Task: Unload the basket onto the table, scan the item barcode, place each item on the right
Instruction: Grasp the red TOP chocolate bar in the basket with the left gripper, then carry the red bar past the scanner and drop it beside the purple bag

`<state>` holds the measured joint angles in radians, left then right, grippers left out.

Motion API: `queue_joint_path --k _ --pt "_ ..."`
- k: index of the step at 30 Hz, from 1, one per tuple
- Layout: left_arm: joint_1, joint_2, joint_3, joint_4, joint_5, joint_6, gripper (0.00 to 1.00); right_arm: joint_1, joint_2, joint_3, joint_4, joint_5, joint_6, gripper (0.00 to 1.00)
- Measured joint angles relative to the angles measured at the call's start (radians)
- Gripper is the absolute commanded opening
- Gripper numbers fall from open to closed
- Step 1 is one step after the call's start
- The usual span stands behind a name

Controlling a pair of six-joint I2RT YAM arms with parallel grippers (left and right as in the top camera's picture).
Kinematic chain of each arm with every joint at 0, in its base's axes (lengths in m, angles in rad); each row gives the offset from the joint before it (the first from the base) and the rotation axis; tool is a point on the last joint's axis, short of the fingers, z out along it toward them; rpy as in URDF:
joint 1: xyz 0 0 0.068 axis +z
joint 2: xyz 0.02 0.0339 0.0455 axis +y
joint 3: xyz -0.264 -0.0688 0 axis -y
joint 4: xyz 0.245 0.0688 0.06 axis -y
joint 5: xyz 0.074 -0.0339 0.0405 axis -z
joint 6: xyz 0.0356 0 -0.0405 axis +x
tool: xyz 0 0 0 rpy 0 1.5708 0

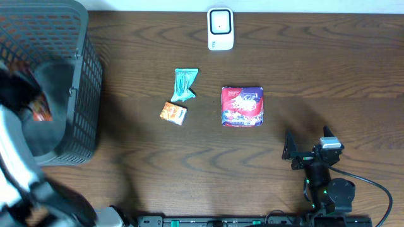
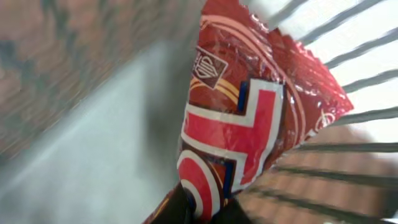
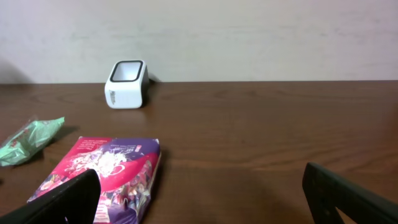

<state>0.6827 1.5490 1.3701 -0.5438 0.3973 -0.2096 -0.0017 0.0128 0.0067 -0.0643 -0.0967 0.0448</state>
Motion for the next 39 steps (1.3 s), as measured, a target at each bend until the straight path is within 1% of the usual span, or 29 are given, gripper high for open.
queue_joint_path --k 2,5,8,11,13,18,23,28,32,37,39 --pt "-0.005 -0.1 0.013 0.058 0.064 -0.062 0.07 0.0 0.0 0.0 0.0 0.0 0.0 0.99" --pt "-0.028 -0.215 0.021 0.116 0.121 -0.158 0.07 0.0 0.0 0.0 0.0 0.0 0.0 0.99" --pt "-0.101 -0.309 0.022 0.142 0.152 -0.246 0.07 0.0 0.0 0.0 0.0 0.0 0.0 0.99" --pt "-0.236 -0.369 0.022 0.144 0.165 -0.291 0.07 0.0 0.0 0.0 0.0 0.0 0.0 0.99" --pt "-0.356 -0.392 0.022 0.148 0.173 -0.308 0.07 0.0 0.0 0.0 0.0 0.0 0.0 0.99" --pt "-0.648 -0.396 0.022 0.141 0.154 -0.31 0.07 0.0 0.0 0.0 0.0 0.0 0.0 0.99" --pt "-0.885 -0.337 0.022 0.09 -0.002 -0.31 0.07 0.0 0.0 0.0 0.0 0.0 0.0 0.99" --pt "-1.07 -0.199 0.022 0.031 -0.211 -0.33 0.07 0.0 0.0 0.0 0.0 0.0 0.0 0.99" --pt "-1.163 -0.057 0.022 0.011 -0.313 -0.357 0.07 0.0 0.0 0.0 0.0 0.0 0.0 0.99" --pt "-1.236 0.116 0.022 0.009 -0.362 -0.389 0.08 0.0 0.0 0.0 0.0 0.0 0.0 0.99" --pt "-1.257 0.179 0.022 0.008 -0.373 -0.404 0.17 0.0 0.0 0.0 0.0 0.0 0.0 0.99"
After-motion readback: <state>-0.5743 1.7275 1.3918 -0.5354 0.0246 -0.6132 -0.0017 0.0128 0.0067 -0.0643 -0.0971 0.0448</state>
